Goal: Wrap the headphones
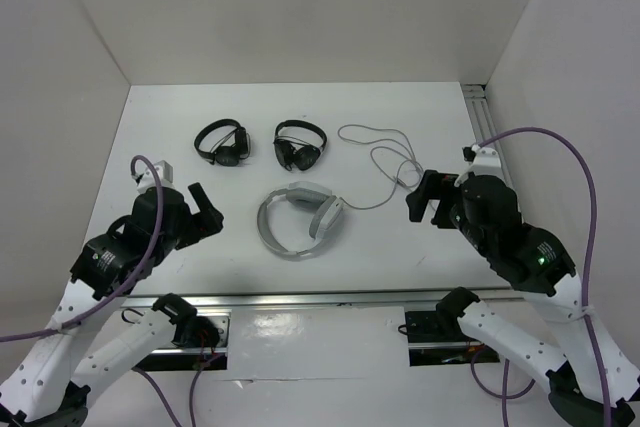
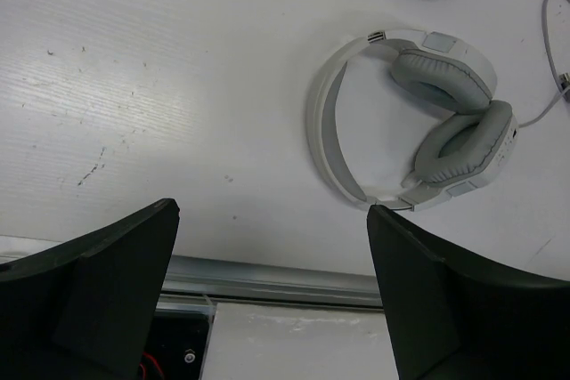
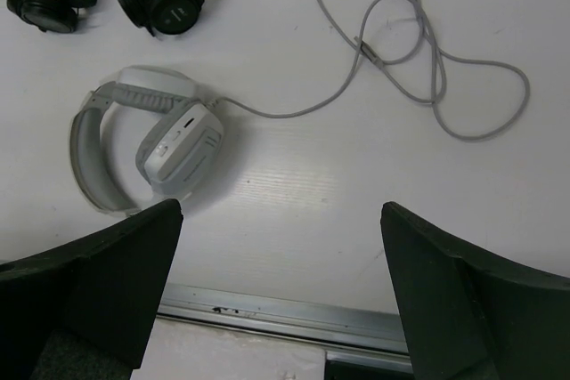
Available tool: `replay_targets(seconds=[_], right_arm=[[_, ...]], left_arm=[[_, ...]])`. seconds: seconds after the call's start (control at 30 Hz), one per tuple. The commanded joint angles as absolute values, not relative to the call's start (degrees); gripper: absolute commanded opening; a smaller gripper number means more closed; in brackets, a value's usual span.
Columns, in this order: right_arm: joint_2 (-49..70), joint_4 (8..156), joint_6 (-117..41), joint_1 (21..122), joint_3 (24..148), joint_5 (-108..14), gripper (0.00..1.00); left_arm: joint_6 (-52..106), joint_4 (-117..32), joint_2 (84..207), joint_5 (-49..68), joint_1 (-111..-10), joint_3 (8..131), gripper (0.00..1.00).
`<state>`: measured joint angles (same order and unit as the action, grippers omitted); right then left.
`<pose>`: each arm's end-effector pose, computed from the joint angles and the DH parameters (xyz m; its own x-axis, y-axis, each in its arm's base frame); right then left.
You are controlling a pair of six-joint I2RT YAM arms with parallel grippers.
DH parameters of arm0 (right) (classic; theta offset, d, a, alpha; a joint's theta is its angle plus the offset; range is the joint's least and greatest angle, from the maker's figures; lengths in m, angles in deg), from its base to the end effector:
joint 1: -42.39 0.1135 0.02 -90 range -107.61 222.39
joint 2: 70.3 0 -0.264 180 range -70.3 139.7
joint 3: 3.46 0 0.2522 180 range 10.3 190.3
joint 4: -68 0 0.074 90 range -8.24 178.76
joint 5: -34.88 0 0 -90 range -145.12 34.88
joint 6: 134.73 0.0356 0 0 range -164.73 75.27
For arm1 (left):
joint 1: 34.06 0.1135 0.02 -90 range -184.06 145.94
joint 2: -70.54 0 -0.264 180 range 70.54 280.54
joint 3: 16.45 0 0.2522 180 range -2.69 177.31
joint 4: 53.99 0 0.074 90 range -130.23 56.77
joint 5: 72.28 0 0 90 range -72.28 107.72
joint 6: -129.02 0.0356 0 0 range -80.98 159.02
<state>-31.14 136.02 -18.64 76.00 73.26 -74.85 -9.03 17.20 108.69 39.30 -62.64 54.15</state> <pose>0.0965 0.0497 0.3795 -0.5017 0.1636 -0.8494 -0.0646 0.9721 0.2254 0.1018 -0.0405 0.3449 -0.5108 -0.5093 -0.6926 -0.2797 0.8603 -0.4262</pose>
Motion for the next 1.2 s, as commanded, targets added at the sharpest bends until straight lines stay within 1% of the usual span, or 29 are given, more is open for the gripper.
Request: replay_targets(seconds=[0.0,0.2,0.37,0.43,0.57,0.6,0.67,0.73,0.77,0.93,0.97,1.03,1.17], right_arm=[[-32.42,132.56,-18.54,76.05,73.58,-75.61,1.00],[-33.03,133.09,-19.15,76.05,73.58,-74.46,1.00],[-31.80,134.14,-19.77,76.05,74.20,-72.45,1.00],[-31.27,134.14,-19.77,76.05,75.42,-72.44,1.00],[-31.27,134.14,-19.77,76.05,75.95,-70.60,1.00],[-31.27,134.14,-19.77,76.05,75.95,-69.72,1.00],[-31.27,133.62,-20.29,76.05,76.48,-66.84,1.00],[-30.05,133.61,-20.90,76.05,77.00,-64.37,1.00],[-30.04,133.61,-20.91,76.05,77.01,-61.92,1.00],[-30.04,132.38,-21.44,75.53,77.10,-57.76,1.00],[-30.04,132.38,-21.44,75.53,77.10,-57.76,1.00],[-29.52,132.38,-21.44,75.53,77.10,-57.76,1.00],[-29.52,131.33,-21.44,75.53,75.87,-56.54,1.00]], left_arm=[[-9.32,15.93,107.55,40.56,-62.36,54.18,1.00],[-8.79,14.44,101.66,40.04,-61.75,53.56,1.00],[-10.62,13.91,103.66,39.26,-61.75,54.18,1.00],[-11.86,13.30,108.23,36.72,-61.75,54.70,1.00],[-14.14,4.09,117.28,30.56,-61.75,50.49,1.00],[-15.28,-0.20,119.30,29.68,-61.75,49.70,1.00],[-16.69,-3.91,125.34,28.27,-61.75,47.59,1.00],[-17.92,-9.36,129.14,28.26,-62.27,45.93,1.00],[-18.54,-10.51,133.08,29.31,-63.49,45.91,1.00],[-23.37,-12.98,146.46,30.20,-66.13,47.49,1.00],[-24.77,-12.20,148.13,30.20,-66.84,48.54,1.00],[-29.93,-9.13,151.90,33.88,-69.30,49.16,1.00],[-35.33,-7.89,156.65,37.13,-72.29,49.17,1.00]])
